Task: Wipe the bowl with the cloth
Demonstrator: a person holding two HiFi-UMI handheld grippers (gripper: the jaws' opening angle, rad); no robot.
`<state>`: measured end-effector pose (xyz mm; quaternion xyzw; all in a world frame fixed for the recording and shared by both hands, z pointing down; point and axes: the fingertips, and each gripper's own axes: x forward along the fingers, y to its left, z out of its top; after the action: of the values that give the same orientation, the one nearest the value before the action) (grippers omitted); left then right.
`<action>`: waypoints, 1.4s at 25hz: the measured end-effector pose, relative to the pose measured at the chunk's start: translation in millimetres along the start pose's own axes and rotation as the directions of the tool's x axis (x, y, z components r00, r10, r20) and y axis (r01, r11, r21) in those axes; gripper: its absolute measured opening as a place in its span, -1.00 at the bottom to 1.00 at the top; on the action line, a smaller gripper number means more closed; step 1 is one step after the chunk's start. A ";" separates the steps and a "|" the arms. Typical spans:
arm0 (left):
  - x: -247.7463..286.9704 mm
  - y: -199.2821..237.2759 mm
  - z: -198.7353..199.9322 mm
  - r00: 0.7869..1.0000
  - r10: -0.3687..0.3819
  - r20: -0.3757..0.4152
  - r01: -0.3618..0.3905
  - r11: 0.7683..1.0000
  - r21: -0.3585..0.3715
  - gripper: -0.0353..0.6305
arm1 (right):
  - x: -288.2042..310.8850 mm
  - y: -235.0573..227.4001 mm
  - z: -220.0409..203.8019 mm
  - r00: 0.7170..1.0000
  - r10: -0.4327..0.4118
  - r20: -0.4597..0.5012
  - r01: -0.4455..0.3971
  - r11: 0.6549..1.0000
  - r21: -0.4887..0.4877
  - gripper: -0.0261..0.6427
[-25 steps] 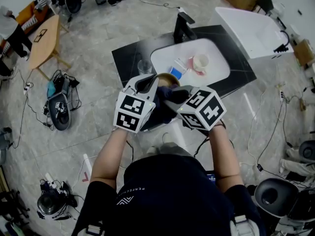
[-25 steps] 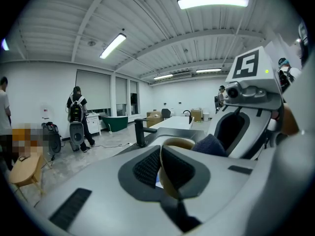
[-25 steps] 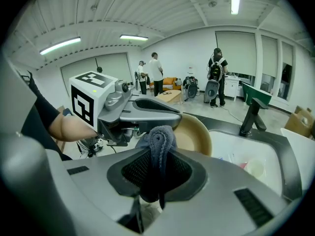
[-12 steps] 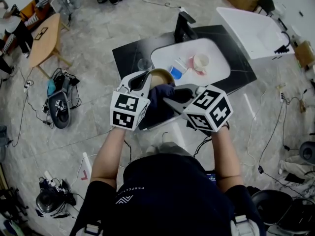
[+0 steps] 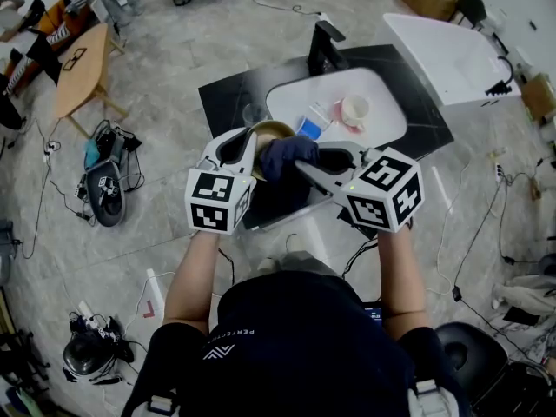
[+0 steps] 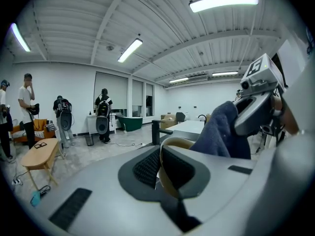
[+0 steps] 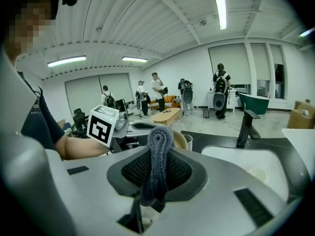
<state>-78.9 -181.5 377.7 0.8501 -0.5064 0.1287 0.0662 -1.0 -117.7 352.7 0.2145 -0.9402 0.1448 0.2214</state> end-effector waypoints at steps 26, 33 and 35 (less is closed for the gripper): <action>-29.7 23.3 -15.2 0.998 0.069 0.011 -0.067 0.987 -0.144 -0.84 | -47.1 -58.7 23.9 0.858 -0.296 0.420 0.200 0.946 0.257 -0.68; -29.6 14.3 -27.6 0.999 0.053 -0.011 -0.054 0.985 -0.166 -0.84 | -49.0 -65.8 4.9 0.840 -0.353 0.412 0.230 0.920 0.319 -0.68; -29.5 13.1 -32.0 0.999 0.049 -0.019 -0.051 0.983 -0.178 -0.84 | -48.8 -68.6 -2.6 0.835 -0.373 0.404 0.241 0.909 0.341 -0.68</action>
<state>-108.7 -155.1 399.7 0.8268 -0.5365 0.0907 0.1426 71.5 -159.5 343.8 0.4207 -0.8886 0.1817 -0.0197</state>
